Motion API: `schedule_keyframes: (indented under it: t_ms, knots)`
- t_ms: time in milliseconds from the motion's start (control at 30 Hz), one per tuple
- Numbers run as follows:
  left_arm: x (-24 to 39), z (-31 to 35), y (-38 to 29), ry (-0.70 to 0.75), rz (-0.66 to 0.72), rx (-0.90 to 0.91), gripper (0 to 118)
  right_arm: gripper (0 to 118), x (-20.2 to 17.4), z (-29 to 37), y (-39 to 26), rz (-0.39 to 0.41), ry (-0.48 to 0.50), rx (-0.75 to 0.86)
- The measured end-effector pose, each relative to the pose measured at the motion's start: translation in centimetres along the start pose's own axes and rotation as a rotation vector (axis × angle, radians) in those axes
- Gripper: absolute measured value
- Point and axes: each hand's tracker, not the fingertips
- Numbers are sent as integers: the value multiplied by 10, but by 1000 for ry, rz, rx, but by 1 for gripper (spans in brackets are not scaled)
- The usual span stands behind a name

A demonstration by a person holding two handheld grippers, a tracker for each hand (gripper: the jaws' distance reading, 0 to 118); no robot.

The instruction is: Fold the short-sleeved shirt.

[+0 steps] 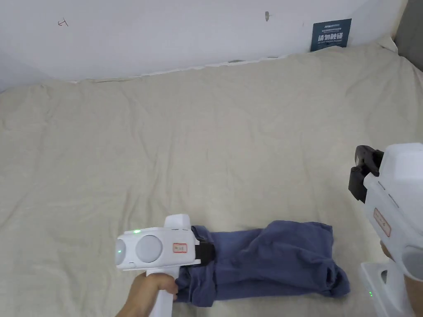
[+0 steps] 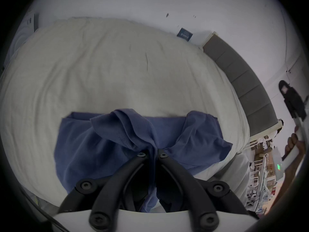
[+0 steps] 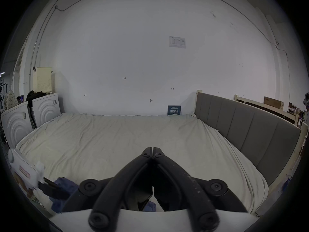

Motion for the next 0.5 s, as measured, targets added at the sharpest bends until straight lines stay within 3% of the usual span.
schedule_keyframes:
  t_ms: [67, 100, 133, 200, 233, 400, 500]
  knots:
    - [2, -12, -2, 10, 14, -24, 9, 2, 2, 1, -1, 0, -4, -7]
    - [3, -15, -3, 17, 13, -21, 18, 2, 4, 1, -2, -1, -4, -9]
    - [5, -16, -4, 21, 15, -21, 38, 2, 5, 2, -2, -2, -5, -10]
    - [6, -12, -4, 4, 30, -30, 104, 2, 9, 2, -4, 3, -10, -12]
    - [7, -8, -5, -10, 30, -23, 118, 2, 11, 2, -4, 5, -12, -13]
    - [9, 46, -5, -20, 4, 173, 113, 2, 16, 2, -4, -14, -18, -14]
    - [-1, 83, -10, 68, 43, 377, 111, 2, 16, 5, -2, -12, -17, -11]
